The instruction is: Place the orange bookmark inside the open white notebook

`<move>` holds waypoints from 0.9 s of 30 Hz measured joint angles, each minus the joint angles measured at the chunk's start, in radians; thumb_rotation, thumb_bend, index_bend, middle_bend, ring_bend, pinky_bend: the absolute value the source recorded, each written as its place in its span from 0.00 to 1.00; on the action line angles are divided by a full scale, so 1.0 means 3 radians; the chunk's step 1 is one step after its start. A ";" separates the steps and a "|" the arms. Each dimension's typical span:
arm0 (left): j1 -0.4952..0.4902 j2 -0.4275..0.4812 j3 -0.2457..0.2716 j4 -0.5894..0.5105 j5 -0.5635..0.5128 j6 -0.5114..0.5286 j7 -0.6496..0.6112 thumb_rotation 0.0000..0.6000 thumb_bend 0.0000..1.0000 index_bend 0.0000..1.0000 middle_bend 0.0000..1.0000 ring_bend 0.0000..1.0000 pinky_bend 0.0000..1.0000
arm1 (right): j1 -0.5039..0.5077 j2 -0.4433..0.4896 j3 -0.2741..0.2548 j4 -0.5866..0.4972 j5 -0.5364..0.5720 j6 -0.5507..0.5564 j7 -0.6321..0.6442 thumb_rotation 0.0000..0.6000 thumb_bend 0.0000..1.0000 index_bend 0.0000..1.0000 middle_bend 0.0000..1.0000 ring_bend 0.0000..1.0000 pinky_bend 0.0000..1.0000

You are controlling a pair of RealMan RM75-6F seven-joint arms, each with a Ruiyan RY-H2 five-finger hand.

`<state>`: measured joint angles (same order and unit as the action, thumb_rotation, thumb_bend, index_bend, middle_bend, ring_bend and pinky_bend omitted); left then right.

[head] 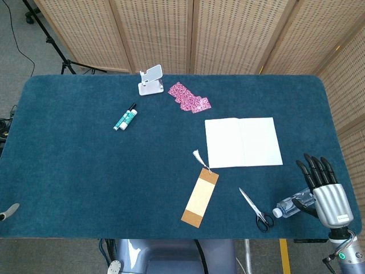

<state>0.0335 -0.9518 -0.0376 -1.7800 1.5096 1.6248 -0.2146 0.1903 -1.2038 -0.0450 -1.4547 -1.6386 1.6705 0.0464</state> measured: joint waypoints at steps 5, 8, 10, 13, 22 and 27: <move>0.0015 0.0004 0.0025 0.0029 0.0060 0.0011 -0.0061 1.00 0.00 0.00 0.00 0.00 0.00 | 0.0022 -0.0036 -0.0030 0.0060 -0.0130 -0.0092 0.0055 1.00 0.00 0.00 0.00 0.00 0.00; 0.0016 0.0001 0.0025 0.0042 0.0074 0.0020 -0.0073 1.00 0.00 0.00 0.00 0.00 0.00 | 0.0048 -0.0052 -0.0062 0.0078 -0.0211 -0.0158 0.0072 1.00 0.00 0.00 0.00 0.00 0.00; 0.0013 -0.0004 0.0025 0.0048 0.0076 0.0013 -0.0068 1.00 0.00 0.00 0.00 0.00 0.00 | 0.0085 -0.0055 -0.0085 0.0074 -0.0278 -0.0214 0.0115 1.00 0.00 0.00 0.00 0.00 0.00; 0.0005 -0.0013 0.0028 0.0049 0.0084 -0.0004 -0.0049 1.00 0.00 0.00 0.00 0.00 0.00 | 0.0202 -0.0041 -0.0127 0.0057 -0.0424 -0.0360 0.0219 1.00 0.00 0.04 0.00 0.00 0.00; -0.0001 -0.0046 -0.0016 0.0027 0.0015 0.0000 0.0012 1.00 0.00 0.00 0.00 0.00 0.00 | 0.0931 0.0089 -0.0138 -0.0270 -0.0867 -0.1209 0.0409 1.00 0.00 0.10 0.00 0.00 0.00; -0.0018 -0.0057 -0.0036 0.0046 -0.0033 -0.0038 0.0009 1.00 0.00 0.00 0.00 0.00 0.00 | 0.1310 0.0030 -0.0046 -0.0524 -0.0916 -0.1904 0.0063 1.00 0.00 0.10 0.00 0.00 0.00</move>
<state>0.0281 -0.9689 -0.0485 -1.7663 1.4999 1.6135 -0.2119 0.5834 -1.1948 -0.0589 -1.6120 -1.9134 1.0994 0.0653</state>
